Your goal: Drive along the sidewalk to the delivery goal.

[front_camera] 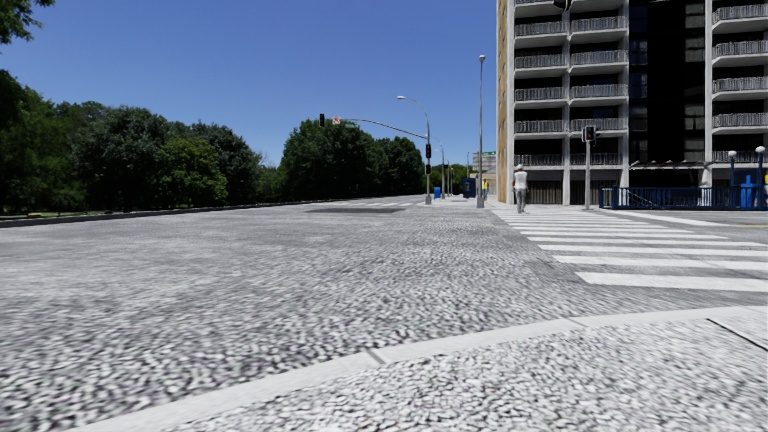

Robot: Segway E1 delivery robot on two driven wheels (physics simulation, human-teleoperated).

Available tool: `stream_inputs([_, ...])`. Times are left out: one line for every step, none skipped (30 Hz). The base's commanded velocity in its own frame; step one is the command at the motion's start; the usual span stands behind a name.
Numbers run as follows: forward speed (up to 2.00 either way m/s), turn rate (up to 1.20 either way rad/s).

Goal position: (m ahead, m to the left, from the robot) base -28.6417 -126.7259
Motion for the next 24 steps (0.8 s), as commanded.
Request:
stream_inputs([0.00,0.00])
stream_inputs([0.00,0.00])
stream_inputs([0.00,0.00])
stream_inputs([0.00,0.00])
stream_inputs([0.00,0.00])
stream_inputs([0.00,0.00])
stream_inputs([0.00,0.00])
stream_inputs([0.00,0.00])
stream_inputs([0.00,0.00])
stream_inputs([0.00,0.00])
stream_inputs([0.00,0.00])
stream_inputs([0.00,0.00])
stream_inputs([0.00,0.00])
stream_inputs([0.00,0.00])
stream_inputs([0.00,0.00])
stream_inputs([0.00,-0.11])
stream_inputs([0.00,-0.22])
stream_inputs([0.00,-0.22])
stream_inputs([0.21,-0.26])
stream_inputs([0.47,-0.30])
stream_inputs([0.61,-0.37])
stream_inputs([0.68,-0.42])
stream_inputs([0.68,-0.42])
stream_inputs([0.70,-0.50])
